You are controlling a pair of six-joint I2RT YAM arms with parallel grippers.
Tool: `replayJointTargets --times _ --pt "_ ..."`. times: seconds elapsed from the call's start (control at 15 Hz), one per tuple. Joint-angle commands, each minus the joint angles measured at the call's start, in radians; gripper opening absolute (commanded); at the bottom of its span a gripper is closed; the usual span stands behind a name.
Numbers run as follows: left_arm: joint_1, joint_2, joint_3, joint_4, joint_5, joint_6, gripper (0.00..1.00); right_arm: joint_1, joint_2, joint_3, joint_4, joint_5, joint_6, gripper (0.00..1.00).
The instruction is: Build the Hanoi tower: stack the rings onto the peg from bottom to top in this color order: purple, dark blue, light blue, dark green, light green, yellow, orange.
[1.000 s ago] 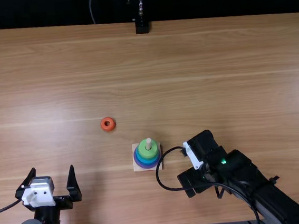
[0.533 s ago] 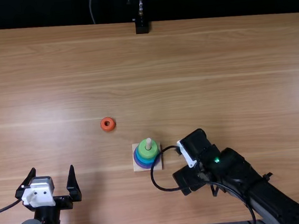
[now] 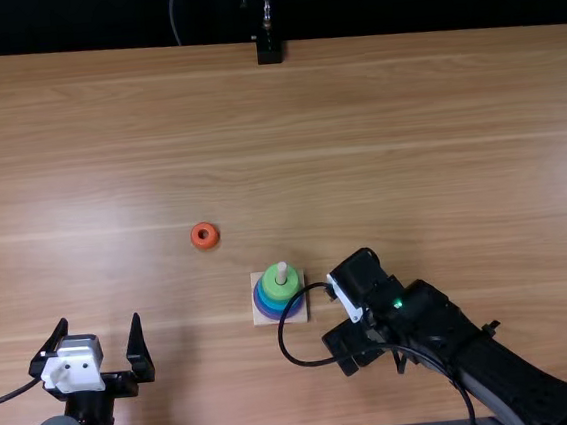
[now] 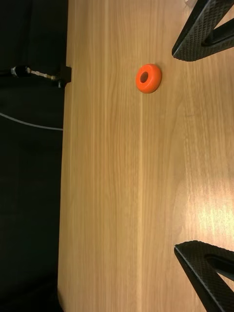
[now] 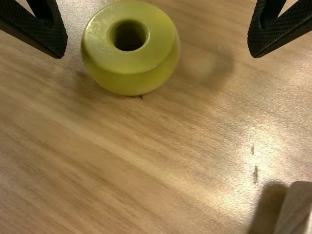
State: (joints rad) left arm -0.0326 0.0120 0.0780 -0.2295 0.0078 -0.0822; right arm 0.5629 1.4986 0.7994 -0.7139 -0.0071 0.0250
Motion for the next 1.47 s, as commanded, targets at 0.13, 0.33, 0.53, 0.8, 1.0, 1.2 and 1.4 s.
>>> replayJointTargets --times 0.13,0.33,0.53,0.8,1.0,1.2,1.4 --pt "-0.001 -0.012 -0.063 -0.023 -0.006 0.007 1.00 0.032 0.046 0.023 0.002 0.053 0.004 1.00" --pt "-0.001 -0.012 -0.063 -0.023 -0.006 0.007 1.00 0.042 0.046 0.021 0.000 0.073 0.004 0.33" --pt "-0.001 -0.012 -0.063 -0.023 -0.006 0.007 1.00 0.043 0.046 0.012 -0.001 0.068 0.003 0.00" --pt "-0.001 -0.012 -0.063 -0.023 -0.006 0.007 1.00 0.040 0.045 0.029 -0.003 0.068 0.003 0.00" --pt "-0.001 -0.012 -0.063 -0.023 -0.006 0.007 1.00 0.042 0.043 0.153 -0.077 0.075 -0.007 0.00" --pt "-0.001 -0.012 -0.063 -0.023 -0.006 0.007 1.00 0.043 0.043 0.331 -0.307 0.077 -0.018 0.00" --pt "-0.001 -0.012 -0.063 -0.023 -0.006 0.007 1.00 0.042 0.043 0.547 -0.491 0.075 -0.021 0.00"
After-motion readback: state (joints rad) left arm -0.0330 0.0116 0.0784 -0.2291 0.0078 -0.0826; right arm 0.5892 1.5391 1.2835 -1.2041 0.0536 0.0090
